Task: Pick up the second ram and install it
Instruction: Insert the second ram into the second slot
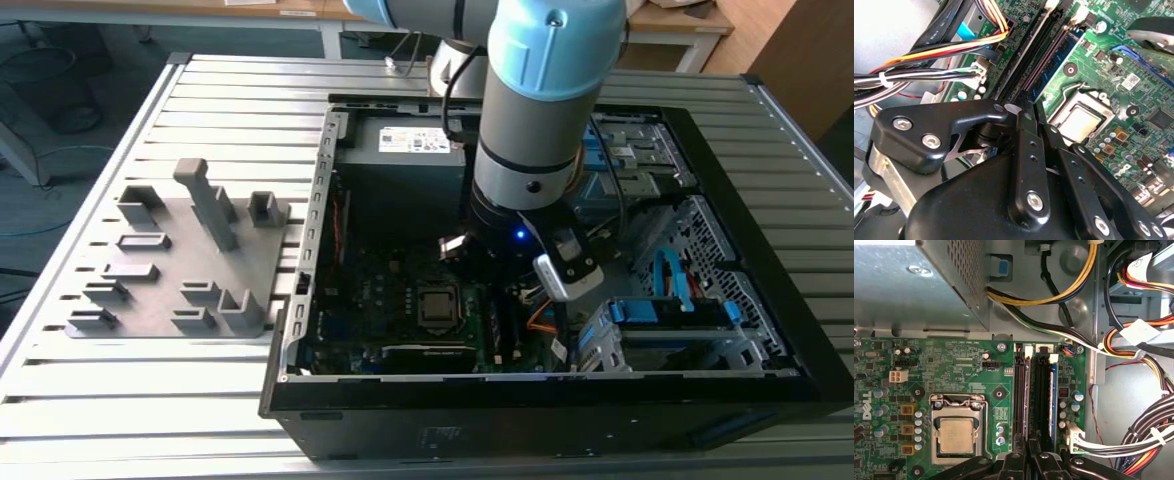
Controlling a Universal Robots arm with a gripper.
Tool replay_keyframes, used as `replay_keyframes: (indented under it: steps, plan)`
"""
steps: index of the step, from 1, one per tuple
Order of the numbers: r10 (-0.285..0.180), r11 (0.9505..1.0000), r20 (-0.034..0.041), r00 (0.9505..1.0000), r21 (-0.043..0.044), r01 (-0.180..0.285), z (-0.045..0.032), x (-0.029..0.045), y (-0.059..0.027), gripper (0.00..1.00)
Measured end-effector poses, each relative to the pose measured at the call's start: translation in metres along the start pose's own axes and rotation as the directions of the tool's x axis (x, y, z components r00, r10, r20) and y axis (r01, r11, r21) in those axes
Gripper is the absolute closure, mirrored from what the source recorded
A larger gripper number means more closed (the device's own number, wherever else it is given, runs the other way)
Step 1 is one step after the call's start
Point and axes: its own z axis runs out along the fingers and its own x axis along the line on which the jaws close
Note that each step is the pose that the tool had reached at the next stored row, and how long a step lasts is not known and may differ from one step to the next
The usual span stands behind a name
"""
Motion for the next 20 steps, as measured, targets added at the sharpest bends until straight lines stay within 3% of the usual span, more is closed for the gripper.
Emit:
replay_keyframes:
  steps: [20]
  plan:
    - [-0.002, 1.0000, 0.0000, 1.0000, 0.0001, 0.002, 0.0066, -0.0002, 0.0001, 0.86]
